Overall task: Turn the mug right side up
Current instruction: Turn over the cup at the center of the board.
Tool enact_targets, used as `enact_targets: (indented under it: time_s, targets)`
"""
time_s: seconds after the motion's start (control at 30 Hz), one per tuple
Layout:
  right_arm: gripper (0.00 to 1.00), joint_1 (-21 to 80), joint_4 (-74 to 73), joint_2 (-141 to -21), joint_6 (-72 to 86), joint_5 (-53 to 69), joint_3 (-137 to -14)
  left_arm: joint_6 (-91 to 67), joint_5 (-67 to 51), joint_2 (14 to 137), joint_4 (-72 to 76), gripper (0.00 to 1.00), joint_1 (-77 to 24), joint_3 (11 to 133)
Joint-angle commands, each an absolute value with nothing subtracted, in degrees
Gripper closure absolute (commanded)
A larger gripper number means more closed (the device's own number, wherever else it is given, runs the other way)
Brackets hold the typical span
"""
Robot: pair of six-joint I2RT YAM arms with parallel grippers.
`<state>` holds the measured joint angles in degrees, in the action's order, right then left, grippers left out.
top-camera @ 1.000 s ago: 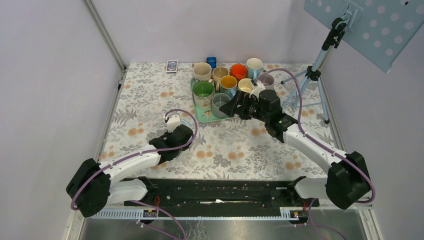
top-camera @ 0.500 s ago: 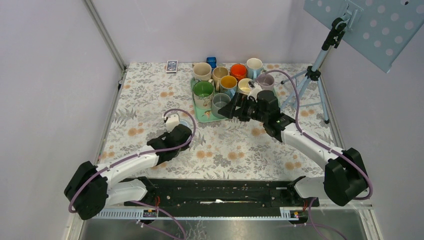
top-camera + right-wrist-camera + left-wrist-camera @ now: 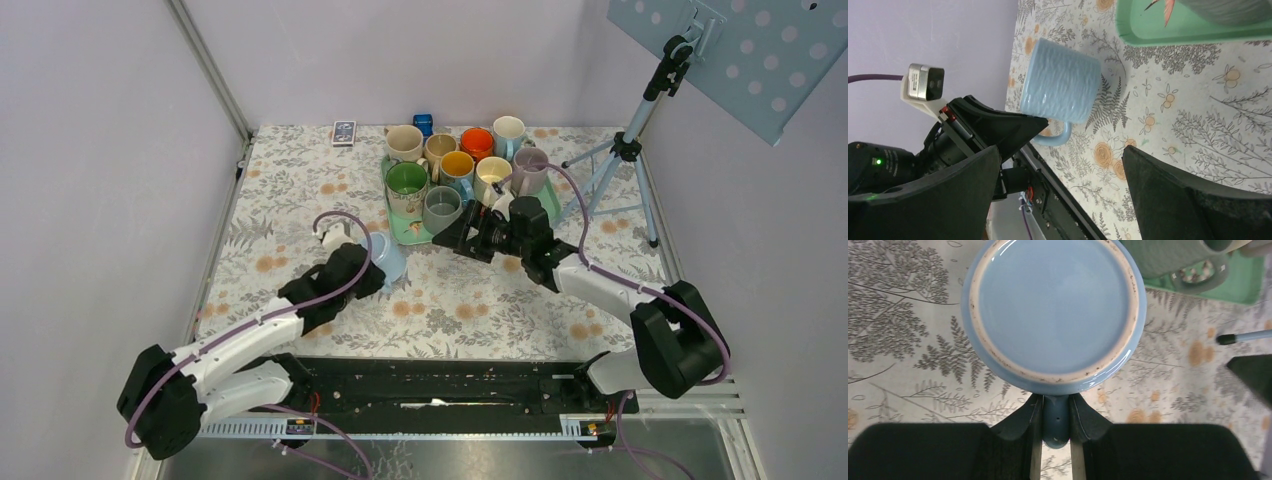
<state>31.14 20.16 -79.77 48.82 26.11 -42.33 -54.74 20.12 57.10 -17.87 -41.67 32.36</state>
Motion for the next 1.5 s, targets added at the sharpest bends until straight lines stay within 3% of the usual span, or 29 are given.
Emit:
enact_targets:
  time_s: [0.0, 0.17, 0.33, 0.67, 1.2, 1.47]
  targets:
    - [0.0, 31.5, 26.6, -80.2, 54.1, 29.0, -40.8, -61.1, 13.6, 54.7, -4.2, 1.0, -38.0, 35.2]
    - [0.0, 33.3, 28.5, -79.9, 57.0, 28.9, -39.3, -70.9, -0.2, 55.6, 12.2, 1.0, -30.5, 29.2]
    - [0.03, 35.0, 32.0, -82.3, 59.6, 30.5, -38.2, -74.1, -5.5, 58.3, 20.5, 1.0, -29.6, 28.7]
    - [0.24, 35.8, 44.0, -88.3, 67.5, 35.9, -37.8, -77.0, -9.7, 58.8, 28.2, 1.0, -29.6, 28.4]
    - [0.32, 35.8, 56.0, -93.1, 77.5, 38.7, -40.2, -84.8, -15.1, 63.3, 49.2, 1.0, -29.6, 24.4]
    - [0.4, 35.8, 59.5, -94.0, 80.9, 38.5, -41.8, -87.0, -16.1, 65.4, 55.4, 1.0, -29.7, 23.3]
